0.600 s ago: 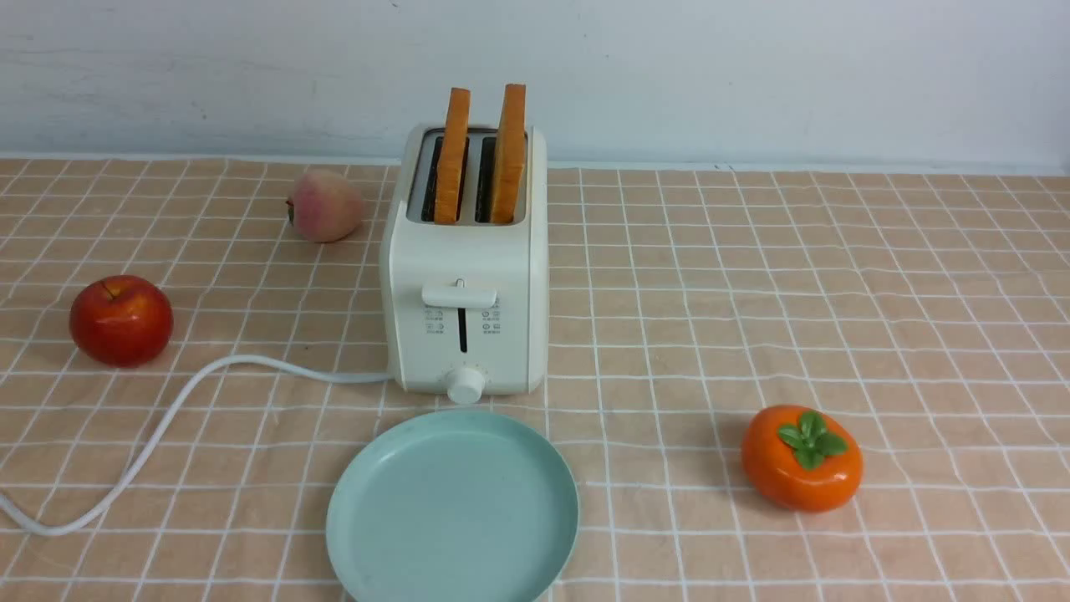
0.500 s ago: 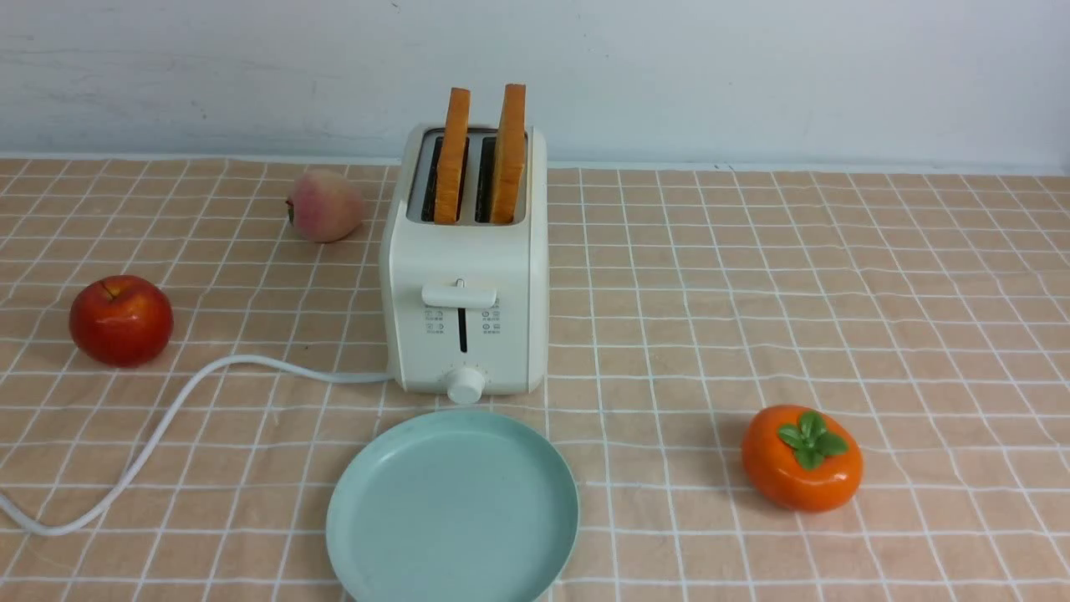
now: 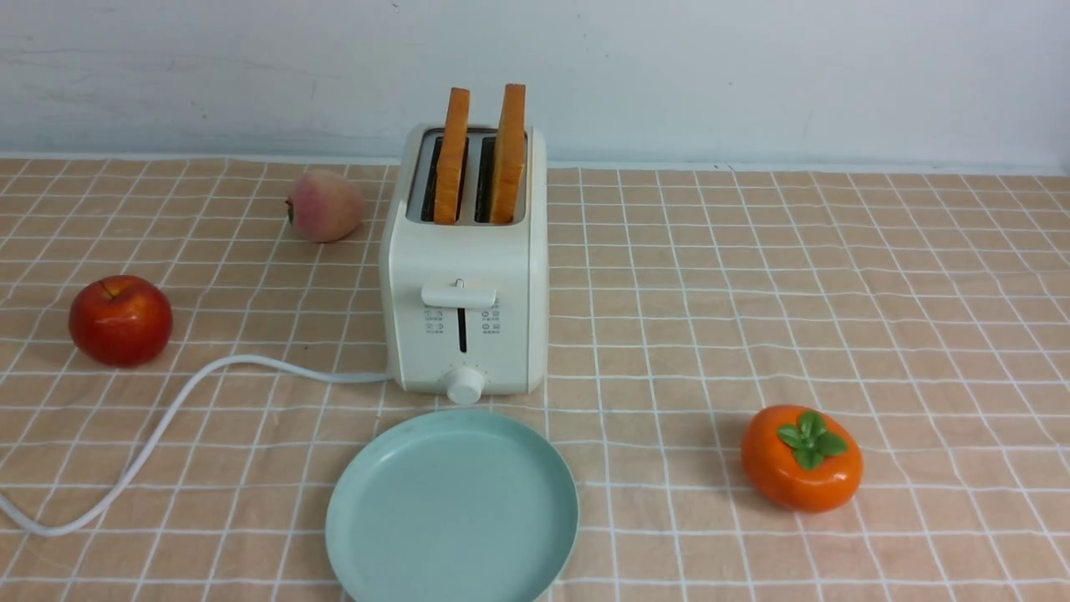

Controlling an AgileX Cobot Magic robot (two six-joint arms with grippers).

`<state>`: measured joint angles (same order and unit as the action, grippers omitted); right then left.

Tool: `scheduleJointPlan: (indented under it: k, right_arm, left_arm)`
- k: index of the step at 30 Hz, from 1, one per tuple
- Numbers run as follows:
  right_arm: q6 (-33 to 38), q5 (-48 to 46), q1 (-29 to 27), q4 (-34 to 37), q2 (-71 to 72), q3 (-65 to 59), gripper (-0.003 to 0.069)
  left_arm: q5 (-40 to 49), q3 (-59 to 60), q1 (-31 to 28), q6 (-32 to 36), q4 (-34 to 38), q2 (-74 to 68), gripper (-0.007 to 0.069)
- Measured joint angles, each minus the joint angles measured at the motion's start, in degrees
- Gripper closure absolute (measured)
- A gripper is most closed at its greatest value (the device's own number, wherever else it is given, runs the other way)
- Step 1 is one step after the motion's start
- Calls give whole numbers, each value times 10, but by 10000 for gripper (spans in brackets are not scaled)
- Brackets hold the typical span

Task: Take toasted bread from bread machine on light coffee tablecloth place on plate.
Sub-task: 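Reach for a toast slice standing in the toaster with the left gripper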

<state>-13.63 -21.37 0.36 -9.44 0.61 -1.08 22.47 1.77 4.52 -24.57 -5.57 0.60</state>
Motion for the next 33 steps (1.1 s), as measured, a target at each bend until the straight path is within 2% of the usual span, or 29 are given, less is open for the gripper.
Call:
scheduleJointPlan:
  k: [3,7,16,18,20,25,28,29,30,31,32,33]
  right_arm:
    - [0,0,0,0,0,0,419]
    - [0,0,0,0,0,0,419]
    - [-6,1,0,6,0,0,419]
    - [-30,19,0,32,0,-1,419]
    - [-85,68,0,100,0,-3,419]
    - [-169,163,0,164,0,-3,419]
    - [-183,210,-1,171,0,-3,419]
    - [-185,223,-1,173,0,-3,419]
    - [-186,232,-1,174,0,-3,419]
    - [-186,235,-1,174,0,-3,419]
    - [-186,246,-1,174,0,-3,419]
    - [-186,256,-1,177,0,-3,419]
  left_arm:
    - [-24,0,0,-1,-27,0,383]
    - [-75,0,0,-20,-26,0,383]
    - [-164,0,0,-118,37,0,383]
    - [-181,0,0,-134,40,0,383]
    - [-205,0,0,-159,42,0,383]
    - [-274,0,0,-192,42,0,386]
    - [-309,0,0,-208,43,0,431]
    - [-327,0,0,-213,43,0,480]
    - [-348,0,0,-219,43,0,562]
    - [-348,0,0,-219,43,0,574]
    - [-358,-10,0,-223,43,0,638]
    - [-359,-20,0,-224,43,0,638]
